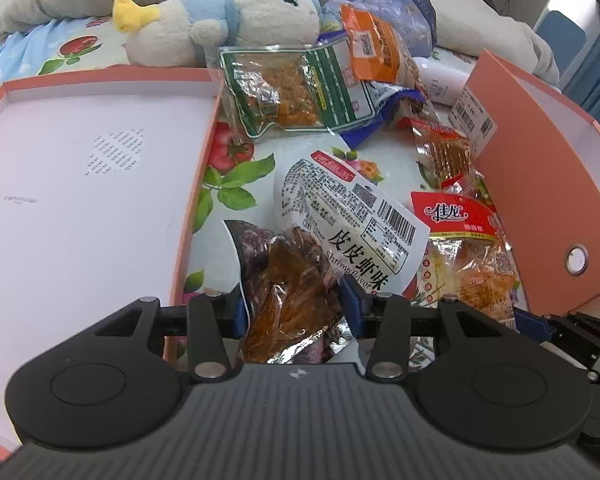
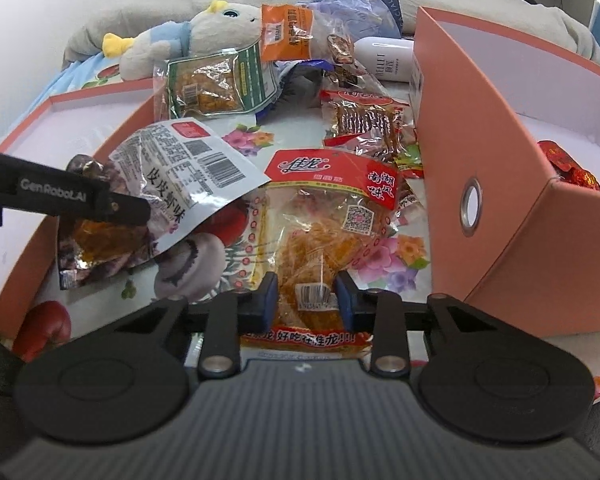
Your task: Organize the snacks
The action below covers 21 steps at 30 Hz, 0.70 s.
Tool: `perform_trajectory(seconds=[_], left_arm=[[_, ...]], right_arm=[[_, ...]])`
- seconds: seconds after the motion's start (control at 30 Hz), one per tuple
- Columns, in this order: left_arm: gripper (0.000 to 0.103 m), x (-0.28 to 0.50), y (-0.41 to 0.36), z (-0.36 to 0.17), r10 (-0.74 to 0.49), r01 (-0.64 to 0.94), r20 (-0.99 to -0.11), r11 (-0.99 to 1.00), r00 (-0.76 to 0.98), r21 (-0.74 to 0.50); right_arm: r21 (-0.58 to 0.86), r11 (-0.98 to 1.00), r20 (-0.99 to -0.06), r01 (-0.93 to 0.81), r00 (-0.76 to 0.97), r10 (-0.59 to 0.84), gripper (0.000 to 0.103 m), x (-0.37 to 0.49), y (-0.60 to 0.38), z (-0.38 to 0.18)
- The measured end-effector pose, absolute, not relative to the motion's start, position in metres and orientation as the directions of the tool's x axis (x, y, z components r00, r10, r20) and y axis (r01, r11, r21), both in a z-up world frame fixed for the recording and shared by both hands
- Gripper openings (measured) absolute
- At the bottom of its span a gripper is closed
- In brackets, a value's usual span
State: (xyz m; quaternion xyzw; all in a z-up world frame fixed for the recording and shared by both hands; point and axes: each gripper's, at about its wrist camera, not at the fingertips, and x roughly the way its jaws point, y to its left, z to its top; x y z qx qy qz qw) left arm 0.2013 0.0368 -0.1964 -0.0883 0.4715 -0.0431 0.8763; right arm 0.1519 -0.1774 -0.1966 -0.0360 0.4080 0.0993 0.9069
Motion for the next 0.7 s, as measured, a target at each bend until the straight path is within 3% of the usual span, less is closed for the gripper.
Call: perform_trajectory(seconds=[0.7], left_arm=[[0.051,0.19,0.053,-0.115,-0.121,-0.106,-0.741,0.962,0.66,-0.251]], right_arm=[[0.135,0.965,-0.657,-0.225,0.708,0.257,0.031,0.142,-0.191,-0.131]])
